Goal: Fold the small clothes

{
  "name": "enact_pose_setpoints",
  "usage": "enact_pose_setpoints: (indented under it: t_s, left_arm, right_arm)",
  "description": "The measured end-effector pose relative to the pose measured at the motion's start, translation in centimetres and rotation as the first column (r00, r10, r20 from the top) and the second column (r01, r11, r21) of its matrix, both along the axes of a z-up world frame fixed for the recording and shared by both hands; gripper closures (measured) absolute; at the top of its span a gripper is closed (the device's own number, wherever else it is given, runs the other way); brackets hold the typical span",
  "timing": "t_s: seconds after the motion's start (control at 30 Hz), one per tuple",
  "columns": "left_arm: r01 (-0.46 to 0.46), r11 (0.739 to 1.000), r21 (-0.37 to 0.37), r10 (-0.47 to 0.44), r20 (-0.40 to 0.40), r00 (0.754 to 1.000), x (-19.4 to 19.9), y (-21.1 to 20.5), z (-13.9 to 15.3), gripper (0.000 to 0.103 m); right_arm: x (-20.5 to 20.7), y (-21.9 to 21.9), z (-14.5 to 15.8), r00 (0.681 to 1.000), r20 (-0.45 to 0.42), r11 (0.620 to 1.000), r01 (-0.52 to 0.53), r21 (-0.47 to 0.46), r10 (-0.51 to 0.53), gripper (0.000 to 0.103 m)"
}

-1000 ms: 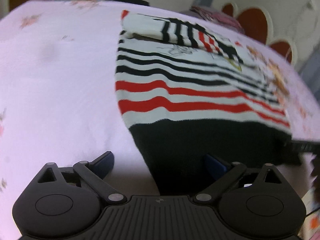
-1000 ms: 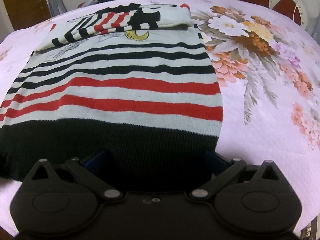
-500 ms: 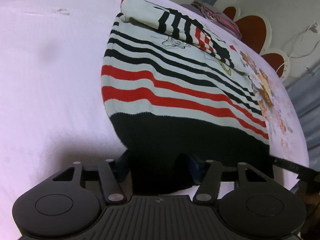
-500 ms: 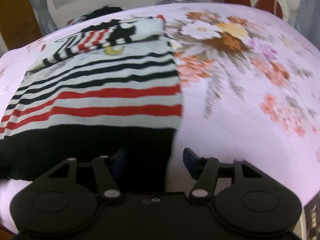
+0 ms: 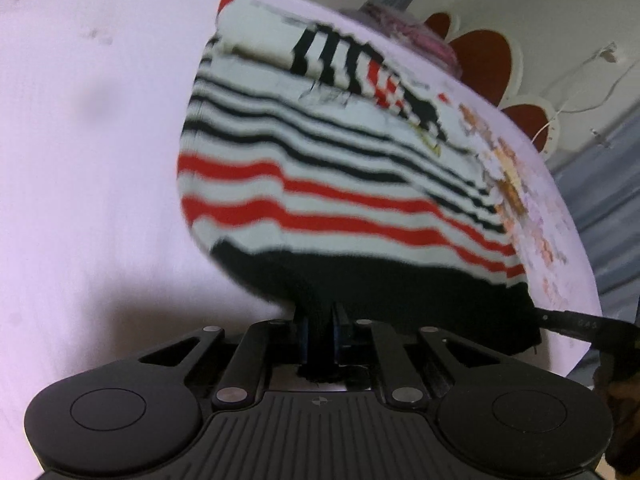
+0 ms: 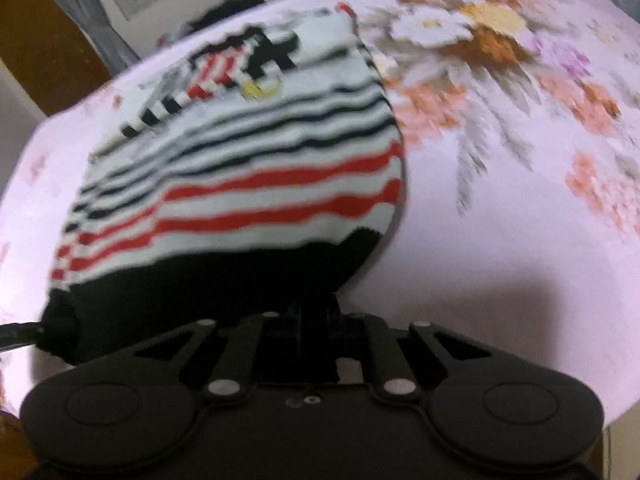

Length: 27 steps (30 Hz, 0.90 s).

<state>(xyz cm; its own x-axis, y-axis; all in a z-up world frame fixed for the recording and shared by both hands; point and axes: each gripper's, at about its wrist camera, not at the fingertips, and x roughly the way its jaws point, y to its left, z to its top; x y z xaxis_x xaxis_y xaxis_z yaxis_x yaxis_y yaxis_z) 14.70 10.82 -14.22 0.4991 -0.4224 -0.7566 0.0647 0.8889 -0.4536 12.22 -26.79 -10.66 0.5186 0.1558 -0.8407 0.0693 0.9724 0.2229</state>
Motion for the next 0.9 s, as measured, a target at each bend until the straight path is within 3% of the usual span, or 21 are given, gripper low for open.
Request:
enact_pose_setpoints:
  t_s: [0.27,0.5,0.9]
  left_arm:
    - [-0.039,0.999,-0.011,0.040,0.157,0.987,3.1,1.2,4.4,0.093]
    - [-0.074,0.997,-0.022,0.077,0.231,0.970,6.8,1.3,6.4,0.094]
    - [-0.152,0.988,-0.029,0.153,0.325,0.933,16.3,1.1,8.7,0.094]
  right_arm:
    - [2.9,-0.5,4.6,0.990,0.143,0.999,-0.013,0.040,0.007,0.093]
    - [7.3,-0.6,7.5,0.972,0.235,0.998,-0.044,0.053,0.030,0.093]
    - [17.6,-0.5,8.6,0.952,0.305,0.996,-0.058,0.072,0.034,0.093]
